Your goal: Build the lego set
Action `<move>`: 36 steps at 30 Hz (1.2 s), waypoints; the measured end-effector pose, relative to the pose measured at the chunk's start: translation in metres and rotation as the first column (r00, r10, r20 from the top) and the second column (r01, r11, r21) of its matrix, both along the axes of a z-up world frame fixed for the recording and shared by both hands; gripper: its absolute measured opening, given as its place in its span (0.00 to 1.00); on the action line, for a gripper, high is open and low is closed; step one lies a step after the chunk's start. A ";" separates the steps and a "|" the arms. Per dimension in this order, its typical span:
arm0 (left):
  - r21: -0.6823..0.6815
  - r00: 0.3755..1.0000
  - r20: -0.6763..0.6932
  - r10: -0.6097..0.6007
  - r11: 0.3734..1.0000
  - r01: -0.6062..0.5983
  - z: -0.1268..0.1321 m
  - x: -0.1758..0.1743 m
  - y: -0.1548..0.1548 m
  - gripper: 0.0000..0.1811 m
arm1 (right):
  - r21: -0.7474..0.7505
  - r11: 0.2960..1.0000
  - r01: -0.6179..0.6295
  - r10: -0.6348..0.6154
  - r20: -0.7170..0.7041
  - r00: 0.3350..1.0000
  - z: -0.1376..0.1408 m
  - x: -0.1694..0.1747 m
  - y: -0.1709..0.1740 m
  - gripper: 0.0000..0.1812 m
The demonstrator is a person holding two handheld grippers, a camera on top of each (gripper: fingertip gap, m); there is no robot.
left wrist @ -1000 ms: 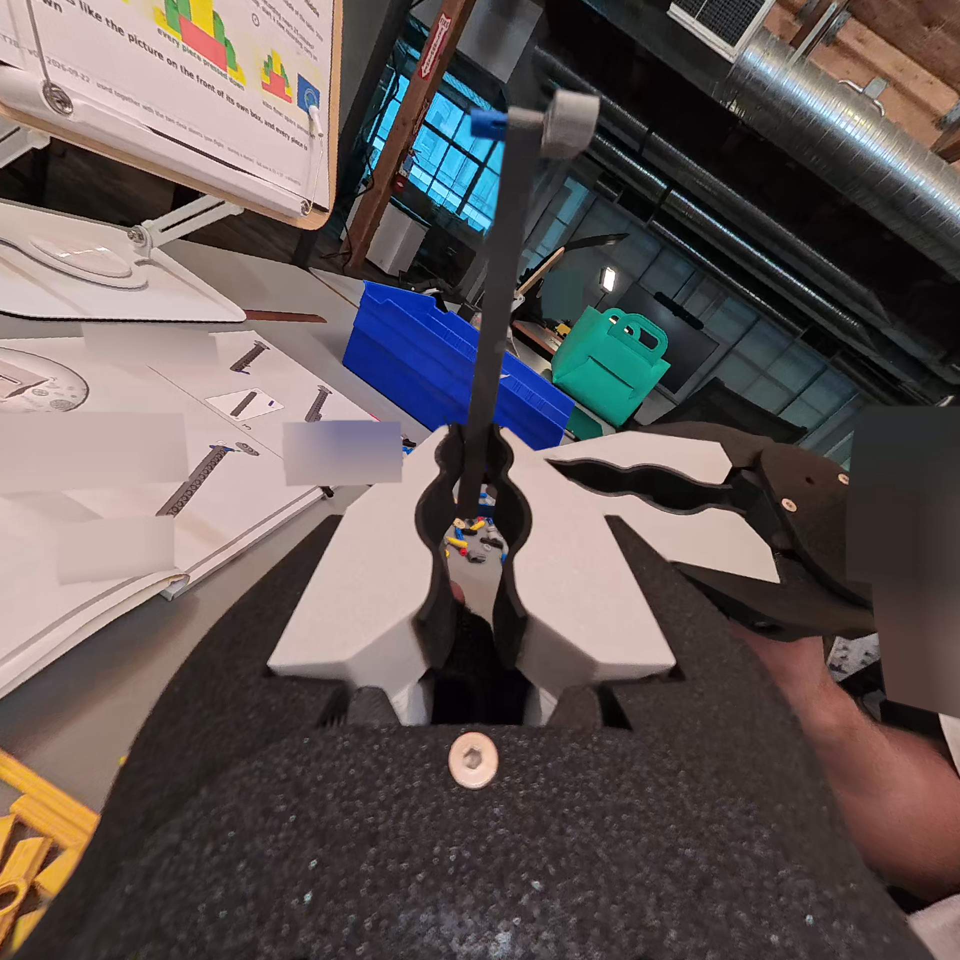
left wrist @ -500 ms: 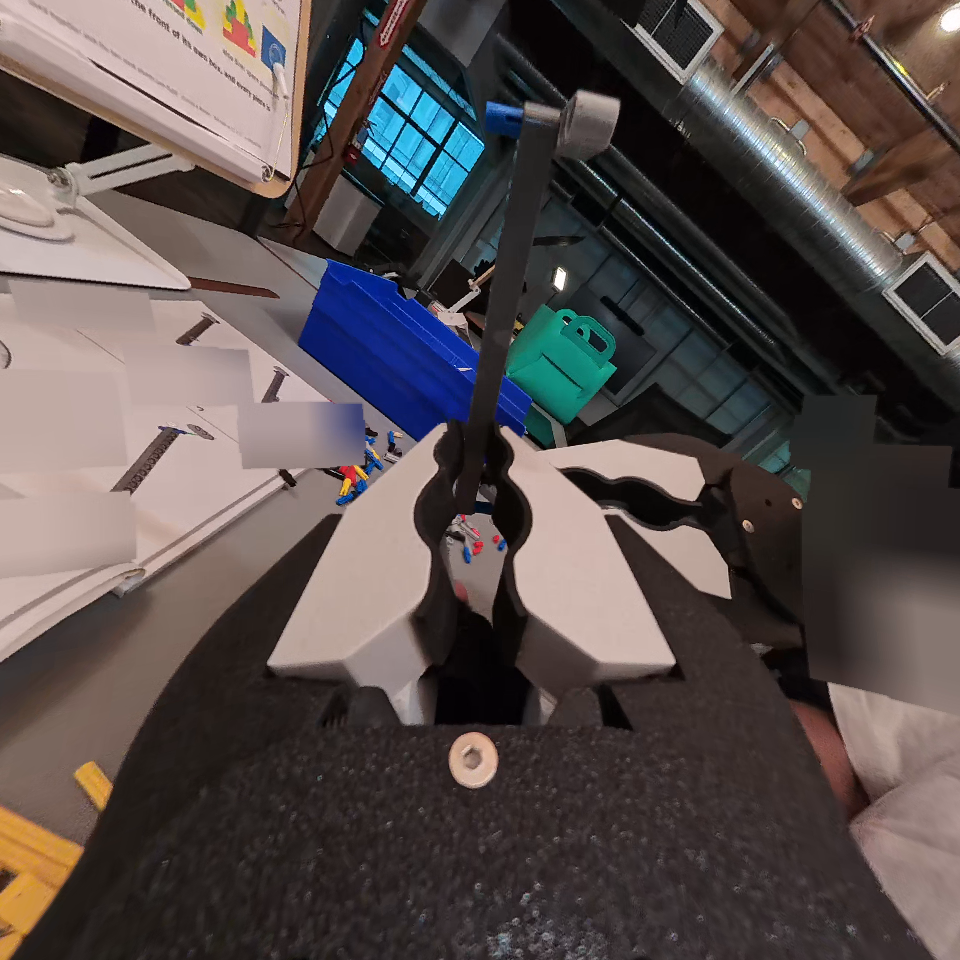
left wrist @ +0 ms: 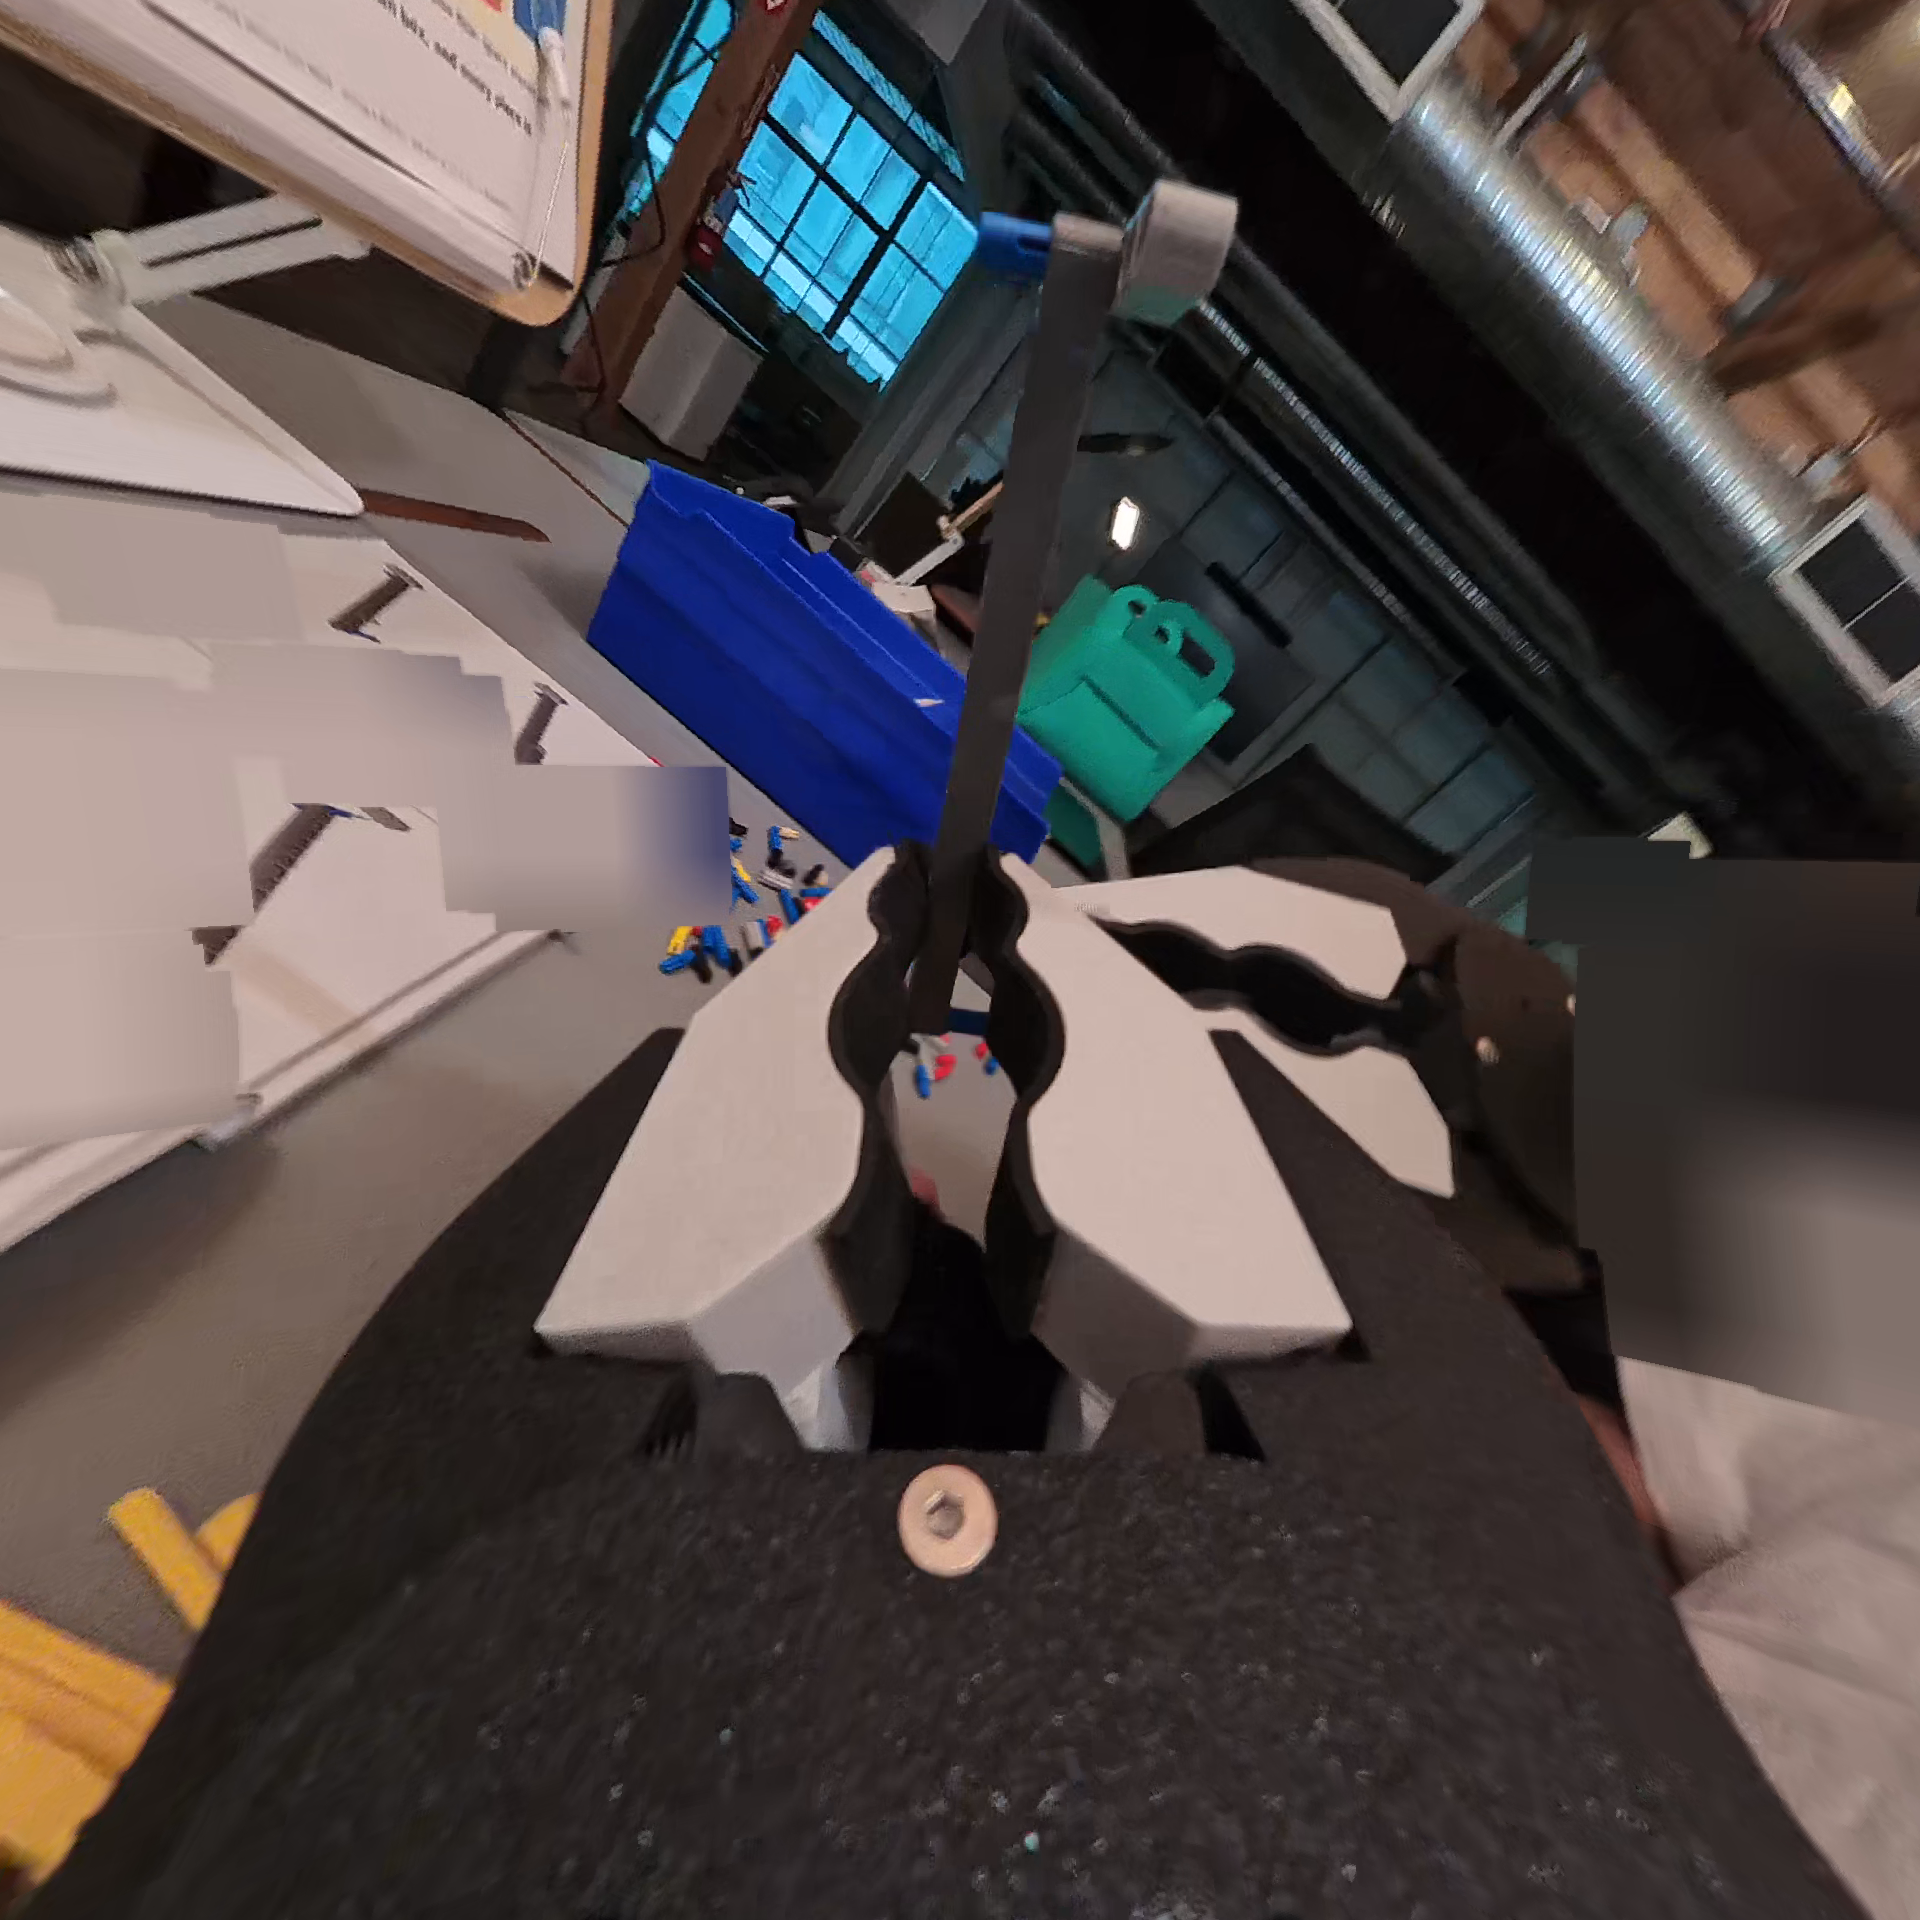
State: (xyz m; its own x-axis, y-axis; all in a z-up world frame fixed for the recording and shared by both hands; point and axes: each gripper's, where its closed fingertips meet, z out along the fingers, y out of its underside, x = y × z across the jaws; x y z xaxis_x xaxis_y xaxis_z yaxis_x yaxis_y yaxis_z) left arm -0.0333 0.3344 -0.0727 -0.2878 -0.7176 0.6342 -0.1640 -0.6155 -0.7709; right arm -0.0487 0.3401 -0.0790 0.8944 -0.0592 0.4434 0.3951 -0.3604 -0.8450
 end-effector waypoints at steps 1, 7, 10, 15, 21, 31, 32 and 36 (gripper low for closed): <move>-0.049 1.000 0.008 -0.006 0.999 0.007 0.001 0.000 0.000 0.04 | 0.006 1.000 0.010 -0.010 0.049 0.999 0.001 0.000 0.000 0.02; -0.311 0.991 0.102 -0.089 0.943 0.117 0.013 -0.004 -0.001 0.07 | 0.101 0.995 0.003 -0.009 0.056 0.998 0.012 -0.005 -0.002 0.03; -0.355 0.989 0.110 -0.099 0.926 0.132 0.012 -0.003 -0.002 0.04 | 0.133 0.991 0.001 -0.012 0.080 0.997 0.011 -0.004 -0.004 0.02; -0.296 0.991 0.101 -0.084 0.949 0.111 0.013 -0.003 -0.003 0.04 | 0.165 0.986 -0.007 0.009 -0.010 1.000 0.011 -0.004 -0.008 0.02; -0.187 0.996 0.076 -0.049 0.980 0.063 0.012 -0.003 -0.002 0.04 | 0.136 0.991 0.002 -0.002 -0.005 1.000 0.008 -0.003 -0.004 0.02; -0.219 0.994 0.099 -0.052 0.973 0.073 0.016 -0.003 -0.004 0.04 | 0.219 0.976 -0.012 -0.002 0.063 0.998 0.016 -0.004 -0.008 0.02; -0.213 0.994 0.097 -0.049 0.975 0.068 0.016 -0.003 -0.004 0.04 | 0.225 0.974 -0.011 -0.005 0.068 0.998 0.017 -0.004 -0.007 0.02; -0.190 0.997 0.072 -0.028 0.981 0.041 0.013 -0.003 0.000 0.04 | 0.198 0.980 -0.008 0.007 0.006 1.000 0.010 -0.004 -0.004 0.02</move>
